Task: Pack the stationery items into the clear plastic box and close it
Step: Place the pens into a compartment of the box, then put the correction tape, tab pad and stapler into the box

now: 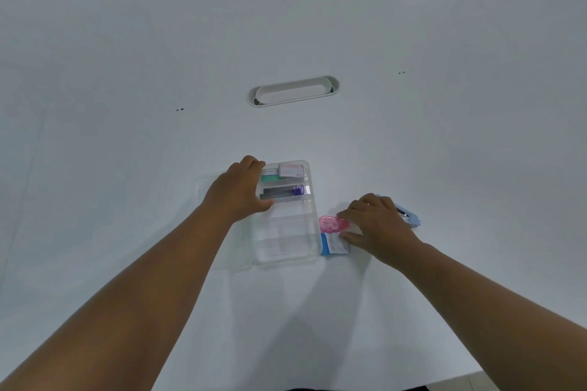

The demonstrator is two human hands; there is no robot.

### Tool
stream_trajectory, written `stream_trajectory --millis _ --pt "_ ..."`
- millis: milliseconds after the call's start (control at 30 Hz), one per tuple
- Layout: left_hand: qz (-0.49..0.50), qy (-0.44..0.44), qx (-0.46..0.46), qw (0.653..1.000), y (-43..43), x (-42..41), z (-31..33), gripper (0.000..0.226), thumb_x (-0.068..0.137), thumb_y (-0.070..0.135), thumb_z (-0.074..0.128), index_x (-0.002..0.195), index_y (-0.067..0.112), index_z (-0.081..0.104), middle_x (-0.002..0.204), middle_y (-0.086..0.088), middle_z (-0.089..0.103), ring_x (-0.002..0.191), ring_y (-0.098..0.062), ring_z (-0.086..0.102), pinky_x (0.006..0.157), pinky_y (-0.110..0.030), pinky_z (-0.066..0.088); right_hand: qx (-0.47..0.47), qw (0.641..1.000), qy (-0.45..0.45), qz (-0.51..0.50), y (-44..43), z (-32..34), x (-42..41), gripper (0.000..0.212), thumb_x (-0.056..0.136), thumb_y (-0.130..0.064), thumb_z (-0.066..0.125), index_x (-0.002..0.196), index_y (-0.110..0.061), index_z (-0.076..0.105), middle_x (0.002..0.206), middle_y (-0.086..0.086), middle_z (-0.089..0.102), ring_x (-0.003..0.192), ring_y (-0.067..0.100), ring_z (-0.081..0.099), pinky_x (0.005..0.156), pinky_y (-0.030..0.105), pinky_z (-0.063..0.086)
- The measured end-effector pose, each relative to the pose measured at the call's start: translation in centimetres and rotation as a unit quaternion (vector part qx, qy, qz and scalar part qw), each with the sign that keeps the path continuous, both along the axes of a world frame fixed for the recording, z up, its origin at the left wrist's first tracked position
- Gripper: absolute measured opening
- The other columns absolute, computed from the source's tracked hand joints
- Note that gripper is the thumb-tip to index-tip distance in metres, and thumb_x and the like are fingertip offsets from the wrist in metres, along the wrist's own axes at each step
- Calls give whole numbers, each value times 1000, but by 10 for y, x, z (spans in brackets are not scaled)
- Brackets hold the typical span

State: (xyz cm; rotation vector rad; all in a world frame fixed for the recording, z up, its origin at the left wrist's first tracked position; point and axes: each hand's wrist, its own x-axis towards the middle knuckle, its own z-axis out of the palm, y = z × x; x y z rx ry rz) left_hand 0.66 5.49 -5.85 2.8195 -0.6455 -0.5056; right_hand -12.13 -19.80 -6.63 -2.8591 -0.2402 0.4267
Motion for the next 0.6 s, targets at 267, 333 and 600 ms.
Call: stream_trajectory --millis 267,333,600 --pt "-81 -89 -9 993 -14 -30 7 71 80 52 58 138 15 39 144 -5 42 131 -26 34 104 -42 37 -24 999 -19 43 16 -6 14 31 95 -42 50 114 -22 63 111 -3 64 107 22 49 92 36 35" --pt "-126 -105 -14 986 -24 -42 7 65 80 54 55 130 15 47 135 -5 50 125 -26 40 103 -41 39 -37 998 -15 51 15 -6 14 32 94 -42 49 112 -19 63 108 -1 64 105 22 50 90 36 35" --pt "-249 -114 -18 962 -67 -88 -12 54 77 58 58 111 17 57 118 -5 60 116 -29 47 97 -44 40 -23 997 -58 -55 -19 7 14 23 85 -35 57 94 -15 65 88 1 64 88 24 54 79 36 40"
